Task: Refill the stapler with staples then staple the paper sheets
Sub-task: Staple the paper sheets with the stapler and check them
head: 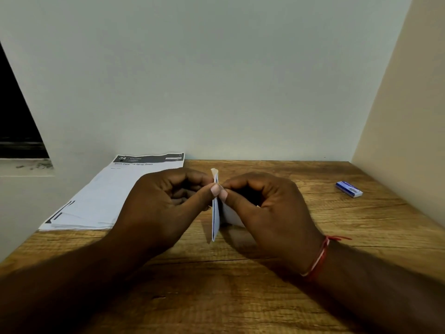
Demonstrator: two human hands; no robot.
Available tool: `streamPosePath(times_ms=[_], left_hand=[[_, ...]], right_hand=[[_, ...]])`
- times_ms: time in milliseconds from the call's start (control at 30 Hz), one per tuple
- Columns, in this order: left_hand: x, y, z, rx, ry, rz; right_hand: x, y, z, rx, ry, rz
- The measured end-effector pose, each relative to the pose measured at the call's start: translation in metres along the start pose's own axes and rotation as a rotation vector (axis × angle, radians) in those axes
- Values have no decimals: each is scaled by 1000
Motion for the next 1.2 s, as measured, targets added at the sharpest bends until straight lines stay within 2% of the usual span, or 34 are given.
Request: streamPosePath(times_ms=[300,533,600,700,800,867,967,1100,1200], left_hand=[[-3,-1,0,64,-25,3],[-4,-5,-1,67,-34,-28],[-5,-8,0,58,-26,-57],[-12,-21,5,78,-8,-12],[-14,-35,5,241,-117,117],[-11,-39,-1,382,-222,197],[-8,-44,-10,496,-326,213],[-12,-50,-6,492,-258,183],[-17,-52,4,409,-148,187]], right_hand=[[0,9,-1,-158,-26,-94],[-1,9,0,-84,-24,-85],[-2,12,3,-75,7,-96],[-6,22,12,-111,67,-161],[-7,31,15,-260,93,-279],[-7,36,9,-452,76,-344],[-3,40,1,-562,24,-392],[-8,42,8,-470,23,-340],[-15,45,25,-54,-20,-300]])
Point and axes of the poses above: each hand's wrist, its own x-axis away from the middle knuckle, its own z-axis out of the back of the hand, y = z × x, the point moved 5 cm from there along -x, towards the middle knuckle, and after that the axes turned 3 degrees about -y, right-handed, at the moved point
